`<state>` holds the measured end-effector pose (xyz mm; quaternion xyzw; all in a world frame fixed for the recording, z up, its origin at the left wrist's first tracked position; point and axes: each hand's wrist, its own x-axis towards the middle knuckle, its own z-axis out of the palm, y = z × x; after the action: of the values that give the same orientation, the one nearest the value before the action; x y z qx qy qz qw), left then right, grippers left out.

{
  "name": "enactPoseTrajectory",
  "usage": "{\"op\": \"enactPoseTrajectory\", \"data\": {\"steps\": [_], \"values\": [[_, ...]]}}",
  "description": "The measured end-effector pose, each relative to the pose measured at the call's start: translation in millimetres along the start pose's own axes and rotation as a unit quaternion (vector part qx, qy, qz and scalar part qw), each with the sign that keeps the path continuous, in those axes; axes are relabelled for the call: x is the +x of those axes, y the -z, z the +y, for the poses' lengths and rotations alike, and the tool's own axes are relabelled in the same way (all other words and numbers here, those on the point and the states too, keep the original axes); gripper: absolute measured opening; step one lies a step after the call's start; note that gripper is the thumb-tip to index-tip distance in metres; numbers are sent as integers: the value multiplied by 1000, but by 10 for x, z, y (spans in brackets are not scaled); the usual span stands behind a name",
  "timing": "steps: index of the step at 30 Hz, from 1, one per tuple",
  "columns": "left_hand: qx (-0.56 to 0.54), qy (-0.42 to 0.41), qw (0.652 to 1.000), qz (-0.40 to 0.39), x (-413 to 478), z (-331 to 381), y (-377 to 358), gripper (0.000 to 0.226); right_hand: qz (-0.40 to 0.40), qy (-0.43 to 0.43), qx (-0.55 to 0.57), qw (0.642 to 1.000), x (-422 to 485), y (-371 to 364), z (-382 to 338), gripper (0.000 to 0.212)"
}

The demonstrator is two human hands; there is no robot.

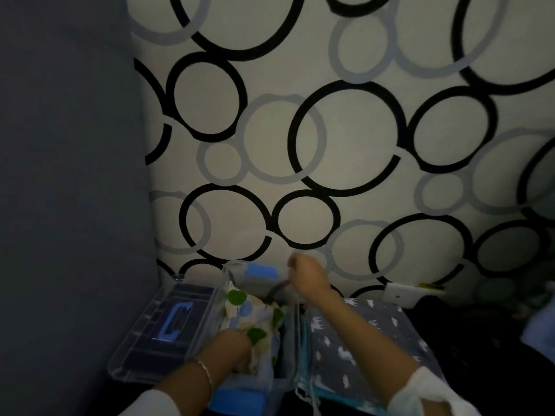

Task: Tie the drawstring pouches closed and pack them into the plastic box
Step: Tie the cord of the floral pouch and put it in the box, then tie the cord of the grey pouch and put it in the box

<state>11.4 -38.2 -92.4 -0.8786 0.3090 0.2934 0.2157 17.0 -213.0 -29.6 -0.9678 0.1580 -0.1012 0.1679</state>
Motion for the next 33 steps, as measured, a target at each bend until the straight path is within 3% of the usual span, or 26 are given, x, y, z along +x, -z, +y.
{"op": "enactPoseTrajectory", "data": {"steps": [2, 3, 4, 6, 8, 9, 12, 16, 19, 24, 27, 33], "values": [[-24, -2, 998, 63, -67, -20, 91, 65, -8, -31, -5, 999, -178, 195, 243, 18], [-45, 4, 995, 88, -82, -28, 149, 68, -38, -49, -36, 997, -244, 187, 418, 20], [-79, -7, 989, 126, -83, -13, 184, 68, -122, -64, -76, 988, -358, 207, 544, 22], [-133, -10, 973, 186, -174, 67, 306, 50, -270, -93, -100, 953, -670, -18, 666, 25], [-168, 7, 951, 260, -226, 152, 386, 26, -320, -124, -50, 938, -972, -345, 714, 59], [-185, 12, 940, 287, -265, 206, 428, 20, -316, -119, -46, 940, -1086, -482, 726, 61], [-224, -10, 914, 338, -389, 415, 541, 16, -252, -96, -26, 963, -1273, -704, 805, 22], [-211, -25, 908, 362, -496, 609, 589, 18, -126, -136, 108, 977, -1310, -530, 894, 45], [-209, -16, 902, 379, -484, 694, 619, 18, -20, -180, 158, 971, -1250, -175, 1016, 44], [-253, -43, 882, 395, -417, 819, 739, 31, 155, -185, 179, 954, -1158, 758, 1292, 35], [-279, -73, 870, 399, -394, 923, 845, 51, 232, -178, 135, 947, -1144, 1438, 1372, 34], [-408, -190, 741, 498, -673, 1230, 1284, 87, 326, -76, 69, 940, -1166, 2430, 1248, 31]]}}
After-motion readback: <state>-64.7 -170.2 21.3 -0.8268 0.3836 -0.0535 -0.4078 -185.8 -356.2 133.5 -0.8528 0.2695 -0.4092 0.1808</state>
